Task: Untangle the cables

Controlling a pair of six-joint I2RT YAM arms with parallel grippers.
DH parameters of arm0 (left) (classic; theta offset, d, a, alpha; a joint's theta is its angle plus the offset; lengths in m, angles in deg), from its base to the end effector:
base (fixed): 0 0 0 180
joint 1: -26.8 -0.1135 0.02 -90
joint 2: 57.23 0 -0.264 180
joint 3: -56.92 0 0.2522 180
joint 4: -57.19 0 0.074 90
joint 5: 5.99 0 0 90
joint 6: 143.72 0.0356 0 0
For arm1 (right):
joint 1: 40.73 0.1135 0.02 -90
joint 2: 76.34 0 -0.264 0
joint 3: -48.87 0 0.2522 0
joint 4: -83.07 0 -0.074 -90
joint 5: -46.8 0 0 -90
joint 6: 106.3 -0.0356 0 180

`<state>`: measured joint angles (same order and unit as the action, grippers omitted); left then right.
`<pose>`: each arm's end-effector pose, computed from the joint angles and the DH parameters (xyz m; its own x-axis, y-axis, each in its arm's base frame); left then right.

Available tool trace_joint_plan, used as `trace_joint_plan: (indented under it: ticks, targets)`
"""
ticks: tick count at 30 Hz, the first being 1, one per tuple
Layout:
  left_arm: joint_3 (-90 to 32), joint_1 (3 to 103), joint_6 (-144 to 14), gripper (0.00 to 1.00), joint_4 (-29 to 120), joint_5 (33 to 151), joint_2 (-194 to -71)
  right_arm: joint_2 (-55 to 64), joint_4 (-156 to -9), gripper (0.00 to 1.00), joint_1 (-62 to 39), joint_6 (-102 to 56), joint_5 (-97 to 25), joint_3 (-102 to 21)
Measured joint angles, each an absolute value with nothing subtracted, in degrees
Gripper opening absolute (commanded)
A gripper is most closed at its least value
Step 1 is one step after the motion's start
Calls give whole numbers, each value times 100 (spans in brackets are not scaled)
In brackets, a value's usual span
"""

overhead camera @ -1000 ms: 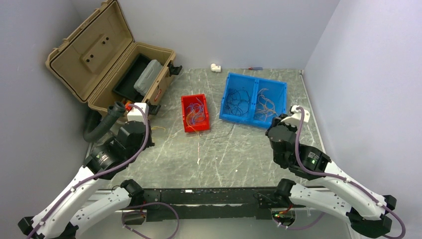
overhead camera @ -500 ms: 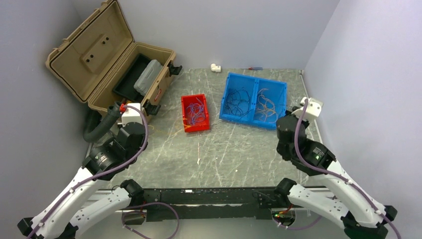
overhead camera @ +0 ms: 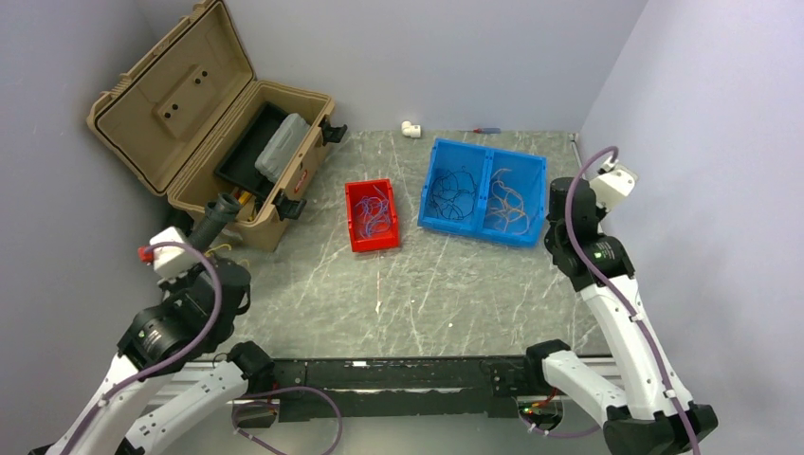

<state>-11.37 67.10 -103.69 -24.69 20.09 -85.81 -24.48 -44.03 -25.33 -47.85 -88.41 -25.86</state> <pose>0.0578 -0.0071 0.3407 -0.1583 -0.3071 -0.9384 -0.5357 0.8251 -0.1797 0.1755 0.0221 0.3696 -0.1991 0.3275 -0.9236 0.5978 0.7874 0.1503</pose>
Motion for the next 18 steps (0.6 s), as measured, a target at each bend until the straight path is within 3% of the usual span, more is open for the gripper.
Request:
trace_joint_plan:
  ticks: [6,18]
  targets:
    - [-1250,6710,-11764,0,-3432,1526,-8271,-2597,-4368,0,-2944,-5196,-8489,-2575]
    - [-553,6699,-9200,0,-1085,2330,-7167,-2685,-4869,0,-2944,-4693,-7261,-2702]
